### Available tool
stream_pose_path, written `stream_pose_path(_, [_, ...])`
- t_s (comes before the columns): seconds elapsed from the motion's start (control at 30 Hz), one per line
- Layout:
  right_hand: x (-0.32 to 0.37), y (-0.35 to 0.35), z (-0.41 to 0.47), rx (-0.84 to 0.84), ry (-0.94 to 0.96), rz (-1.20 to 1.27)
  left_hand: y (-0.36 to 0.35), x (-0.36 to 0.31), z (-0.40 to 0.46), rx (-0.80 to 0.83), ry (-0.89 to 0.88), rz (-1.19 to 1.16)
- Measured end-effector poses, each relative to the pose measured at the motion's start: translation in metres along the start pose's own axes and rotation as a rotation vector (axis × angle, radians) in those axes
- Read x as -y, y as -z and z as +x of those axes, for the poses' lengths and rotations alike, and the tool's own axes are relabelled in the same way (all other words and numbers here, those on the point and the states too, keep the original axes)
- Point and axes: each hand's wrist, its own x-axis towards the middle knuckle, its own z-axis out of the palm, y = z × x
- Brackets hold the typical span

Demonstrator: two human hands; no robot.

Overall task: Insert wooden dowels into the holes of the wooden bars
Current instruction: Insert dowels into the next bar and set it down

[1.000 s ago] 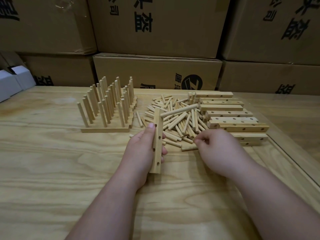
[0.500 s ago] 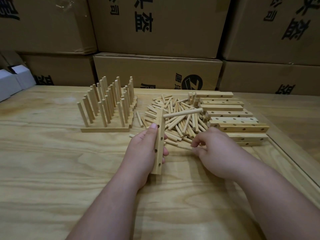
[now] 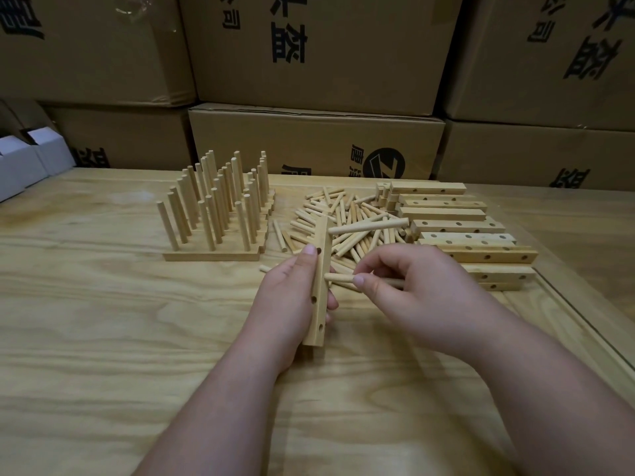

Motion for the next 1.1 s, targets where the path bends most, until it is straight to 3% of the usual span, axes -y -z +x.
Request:
stream_pose_path(0.47, [0.016,-0.008,-0.003,-0.044,0.021,-0.200,-0.001,0.007,0.002,0.020,-0.109,0.113])
stream_pose_path(0.7, [0.012,-0.009,-0.002,-0.006,-0.059,-0.055,0.000,0.009,0.002,0.035,-0.089,0.180])
stream_pose_path(0.93, [0.020,-0.015,-0.004,-0.076,-0.018,-0.226,-0.002,0.008,0.003,0.017,-0.140,0.237])
stream_pose_path(1.1, [0.018,-0.011,-0.003,-0.028,-0.056,-0.130,0.000,0.008,0.003,0.061,-0.107,0.236])
